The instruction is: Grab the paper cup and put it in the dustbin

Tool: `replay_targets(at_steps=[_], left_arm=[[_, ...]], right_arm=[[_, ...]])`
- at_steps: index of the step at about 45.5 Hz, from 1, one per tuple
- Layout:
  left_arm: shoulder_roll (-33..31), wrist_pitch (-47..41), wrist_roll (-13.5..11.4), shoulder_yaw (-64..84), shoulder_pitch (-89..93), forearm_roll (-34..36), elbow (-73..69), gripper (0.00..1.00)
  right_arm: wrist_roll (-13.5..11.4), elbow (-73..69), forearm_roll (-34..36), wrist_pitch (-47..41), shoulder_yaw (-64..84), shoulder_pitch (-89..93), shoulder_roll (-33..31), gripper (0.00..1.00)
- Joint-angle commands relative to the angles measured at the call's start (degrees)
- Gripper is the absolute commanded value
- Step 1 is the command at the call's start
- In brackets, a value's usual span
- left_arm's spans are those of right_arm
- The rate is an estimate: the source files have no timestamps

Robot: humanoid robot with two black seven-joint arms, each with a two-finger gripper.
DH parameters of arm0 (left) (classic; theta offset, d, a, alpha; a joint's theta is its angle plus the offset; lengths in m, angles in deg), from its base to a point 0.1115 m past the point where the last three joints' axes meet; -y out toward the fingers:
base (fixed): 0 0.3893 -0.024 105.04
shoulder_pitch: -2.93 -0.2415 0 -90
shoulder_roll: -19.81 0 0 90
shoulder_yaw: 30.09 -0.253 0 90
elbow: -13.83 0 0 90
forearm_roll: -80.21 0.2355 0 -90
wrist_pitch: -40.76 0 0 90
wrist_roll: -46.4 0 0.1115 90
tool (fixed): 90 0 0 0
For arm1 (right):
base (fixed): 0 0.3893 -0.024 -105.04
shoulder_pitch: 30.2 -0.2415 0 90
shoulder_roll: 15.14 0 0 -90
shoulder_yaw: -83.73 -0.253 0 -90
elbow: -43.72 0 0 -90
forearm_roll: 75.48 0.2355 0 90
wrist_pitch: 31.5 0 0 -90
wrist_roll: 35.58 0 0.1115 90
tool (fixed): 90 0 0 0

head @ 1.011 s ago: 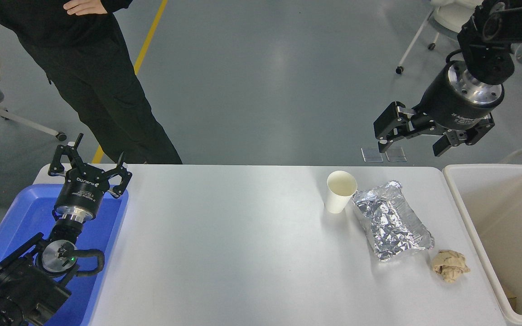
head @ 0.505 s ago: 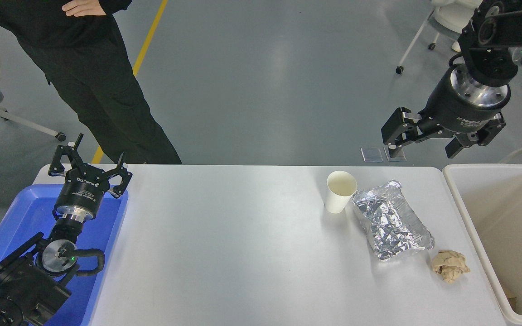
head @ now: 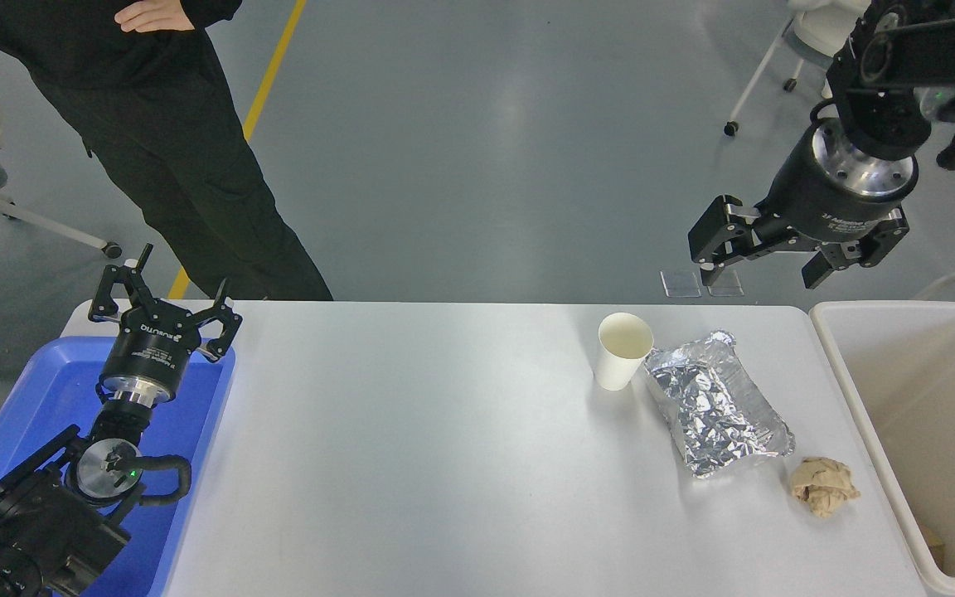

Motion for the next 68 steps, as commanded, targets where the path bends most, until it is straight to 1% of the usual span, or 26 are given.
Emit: replay_targets(at_steps=[1, 5, 6, 11, 16, 20, 23, 43, 48, 62, 68], left_arm=[[0.0, 0.0, 0.1, 0.0, 0.0, 0.0, 0.0, 1.0], [0.0, 0.0, 0.1, 0.0, 0.0, 0.0, 0.0, 1.0], [0.0, 0.0, 0.1, 0.0, 0.0, 0.0, 0.0, 1.0], [0.0, 0.0, 0.1, 0.0, 0.0, 0.0, 0.0, 1.0], [0.0, 0.1, 0.0, 0.0, 0.0, 0.0, 0.0, 1.0], [0.0, 0.0, 0.1, 0.0, 0.0, 0.0, 0.0, 1.0], [0.0, 0.1, 0.1, 0.0, 0.0, 0.0, 0.0, 1.0], [0.0, 0.0, 0.0, 0.0, 0.0, 0.0, 0.0, 1.0], [0.0, 0.0, 0.0, 0.0, 0.0, 0.0, 0.0, 1.0], [0.0, 0.0, 0.0, 0.0, 0.0, 0.0, 0.0, 1.0], [0.0, 0.0, 0.0, 0.0, 0.0, 0.0, 0.0, 1.0]], right_arm=[[0.0, 6.3, 0.0, 0.4, -3.0, 9.3, 1.9, 1.0], [-0.1, 6.6, -0.6, 8.5, -3.0, 12.9, 2.6, 1.0], [-0.1, 7.3, -0.9, 12.8, -2.9, 15.5, 3.7, 1.0], [-0.1, 10.6, -0.8, 22.1, -2.9, 21.6, 6.1, 1.0], [-0.1, 12.4, -0.6, 27.6, -3.2, 24.9, 6.3, 1.0], [-0.1, 13.9, -0.6, 30.2, -3.4, 28.1, 7.0, 1.0], [-0.1, 15.7, -0.7, 30.8, -4.2, 30.2, 7.8, 1.0], [-0.4, 32.0, -1.1, 31.0, -11.6, 47.7, 8.1, 1.0], [-0.4, 35.6, -1.2, 31.0, -13.3, 49.5, 8.9, 1.0], [-0.5, 39.2, -1.2, 31.8, -15.9, 51.9, 9.6, 1.0], [-0.4, 39.2, -1.2, 33.5, -16.1, 53.0, 9.7, 1.0]])
